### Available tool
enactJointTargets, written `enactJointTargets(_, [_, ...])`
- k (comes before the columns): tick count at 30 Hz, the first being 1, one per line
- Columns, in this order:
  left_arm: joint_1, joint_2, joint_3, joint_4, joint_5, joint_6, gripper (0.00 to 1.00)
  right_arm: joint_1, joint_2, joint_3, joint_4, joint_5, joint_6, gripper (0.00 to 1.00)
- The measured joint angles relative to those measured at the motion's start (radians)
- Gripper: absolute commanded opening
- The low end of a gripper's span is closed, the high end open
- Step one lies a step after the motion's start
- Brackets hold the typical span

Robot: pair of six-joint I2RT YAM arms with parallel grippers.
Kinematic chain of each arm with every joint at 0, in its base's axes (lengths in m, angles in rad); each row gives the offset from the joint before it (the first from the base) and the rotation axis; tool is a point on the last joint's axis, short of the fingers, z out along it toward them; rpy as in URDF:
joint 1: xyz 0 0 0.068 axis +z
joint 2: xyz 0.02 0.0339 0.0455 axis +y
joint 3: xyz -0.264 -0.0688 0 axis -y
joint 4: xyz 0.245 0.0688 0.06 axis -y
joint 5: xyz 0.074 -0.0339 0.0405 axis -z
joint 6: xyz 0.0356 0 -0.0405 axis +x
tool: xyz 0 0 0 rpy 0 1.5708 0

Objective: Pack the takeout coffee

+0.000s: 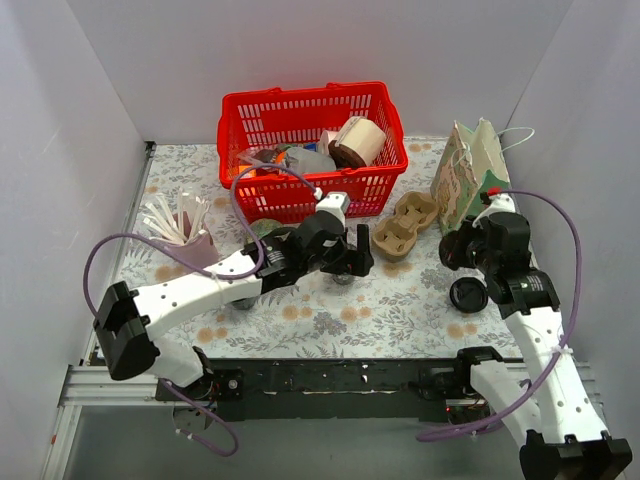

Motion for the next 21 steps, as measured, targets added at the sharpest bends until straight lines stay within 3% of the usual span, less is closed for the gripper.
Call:
enactJointTargets(8, [0.063,-0.244,-0.156,0.036,-0.018,-0.004,0.98,0.005,0.040,0.058,0.230,-0.618,-0.019,0.01])
enactJointTargets(12, [0.142,-0.361,-0.249,0.085,0.025,-0.008,0.98,0.048,0.096,0.058,0.371,-0.816,0.047,0.01])
enactJointTargets(21, [0.228,-0.575,-0.512,0.438,0.380,-0.016,0.98,0.149,0.132,0.043,0.894,-1.130,0.380,0.01])
